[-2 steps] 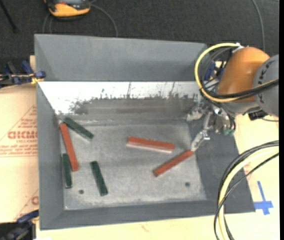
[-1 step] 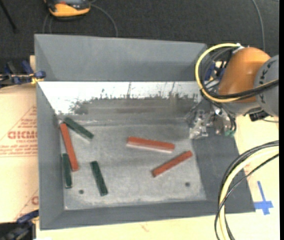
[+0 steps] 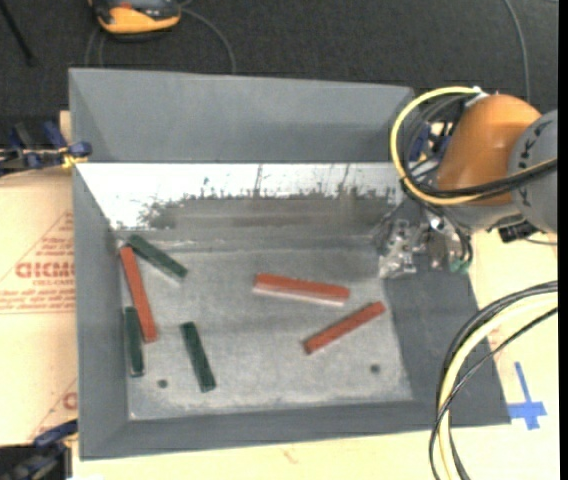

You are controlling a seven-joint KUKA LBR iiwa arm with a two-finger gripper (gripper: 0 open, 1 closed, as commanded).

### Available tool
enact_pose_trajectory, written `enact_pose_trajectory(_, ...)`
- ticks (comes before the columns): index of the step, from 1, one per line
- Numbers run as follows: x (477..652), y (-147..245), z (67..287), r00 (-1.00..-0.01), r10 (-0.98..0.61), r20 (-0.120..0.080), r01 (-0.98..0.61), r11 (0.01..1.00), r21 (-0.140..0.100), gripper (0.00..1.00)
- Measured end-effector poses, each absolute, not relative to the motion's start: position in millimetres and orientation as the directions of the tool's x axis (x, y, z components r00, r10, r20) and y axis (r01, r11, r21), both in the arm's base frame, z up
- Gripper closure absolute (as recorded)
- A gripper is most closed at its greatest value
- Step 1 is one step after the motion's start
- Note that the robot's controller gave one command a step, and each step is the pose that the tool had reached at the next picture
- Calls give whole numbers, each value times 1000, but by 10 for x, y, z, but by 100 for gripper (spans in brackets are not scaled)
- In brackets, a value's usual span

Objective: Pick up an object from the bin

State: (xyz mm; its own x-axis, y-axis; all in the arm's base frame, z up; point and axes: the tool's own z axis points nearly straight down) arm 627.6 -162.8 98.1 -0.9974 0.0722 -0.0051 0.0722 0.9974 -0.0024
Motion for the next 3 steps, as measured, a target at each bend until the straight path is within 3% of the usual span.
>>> enact_pose_trajectory(1, 6330, -1415, 1223, -904, -427, -7, -427, 904, -5, 0)
enact_pose_trajectory(2, 6326, -1416, 1216, -905, -426, -6, -426, 905, -4, 0)
enact_pose_trajectory(3, 5883, -1150, 802, -914, -406, 2, -406, 914, -6, 100)
